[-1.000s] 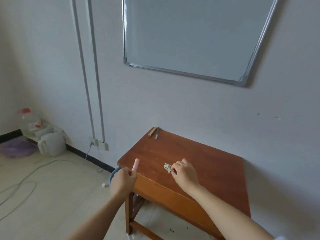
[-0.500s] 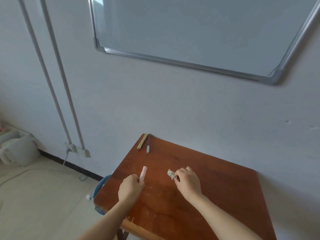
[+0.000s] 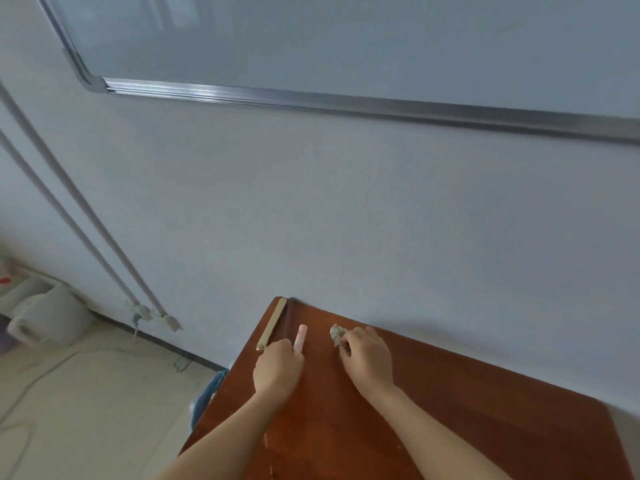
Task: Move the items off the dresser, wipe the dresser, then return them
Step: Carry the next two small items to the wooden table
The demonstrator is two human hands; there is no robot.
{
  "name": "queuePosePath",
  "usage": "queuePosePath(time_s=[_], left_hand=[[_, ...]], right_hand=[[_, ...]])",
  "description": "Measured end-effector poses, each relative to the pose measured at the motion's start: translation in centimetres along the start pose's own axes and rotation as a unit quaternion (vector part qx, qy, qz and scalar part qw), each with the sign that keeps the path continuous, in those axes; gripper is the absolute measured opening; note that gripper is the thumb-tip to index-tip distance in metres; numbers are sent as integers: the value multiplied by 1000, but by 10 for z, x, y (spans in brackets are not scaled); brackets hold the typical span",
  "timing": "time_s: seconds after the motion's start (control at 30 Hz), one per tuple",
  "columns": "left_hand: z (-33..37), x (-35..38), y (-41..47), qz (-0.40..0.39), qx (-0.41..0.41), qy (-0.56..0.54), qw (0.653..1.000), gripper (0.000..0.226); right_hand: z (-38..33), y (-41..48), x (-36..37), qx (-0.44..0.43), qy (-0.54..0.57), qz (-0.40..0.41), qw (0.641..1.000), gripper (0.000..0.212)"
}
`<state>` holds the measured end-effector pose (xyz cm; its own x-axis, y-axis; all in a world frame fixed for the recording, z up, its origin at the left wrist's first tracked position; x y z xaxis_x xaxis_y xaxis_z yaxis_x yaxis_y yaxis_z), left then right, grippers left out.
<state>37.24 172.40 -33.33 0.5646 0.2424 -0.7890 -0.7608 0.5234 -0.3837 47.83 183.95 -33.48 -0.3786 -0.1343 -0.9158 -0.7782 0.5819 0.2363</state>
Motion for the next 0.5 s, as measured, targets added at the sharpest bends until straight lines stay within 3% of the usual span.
queuePosePath(time_s=[0.17, 0.33, 0.5], left_hand=[[20, -3, 30, 27, 15, 59, 998, 35], [35, 5, 53, -15, 24, 130, 991, 33], [31, 8, 62, 4, 22, 154, 988, 36]], right_hand=[[-1, 22, 15, -17, -10, 18, 1000, 6], [2, 39, 26, -24, -22, 44, 999, 22], [1, 45, 40, -41, -32, 19, 998, 21]])
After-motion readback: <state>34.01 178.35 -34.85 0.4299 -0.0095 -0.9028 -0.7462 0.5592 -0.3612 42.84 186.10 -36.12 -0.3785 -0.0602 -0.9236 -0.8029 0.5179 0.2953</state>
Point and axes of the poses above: each hand's wrist, its own y-axis towards the middle knuckle, its own x-axis out of the palm, z = x × y, the point moved 6 cm from there along y, towards the middle knuckle, and after that the axes turned 11 degrees about -z, right-handed, at the moved point
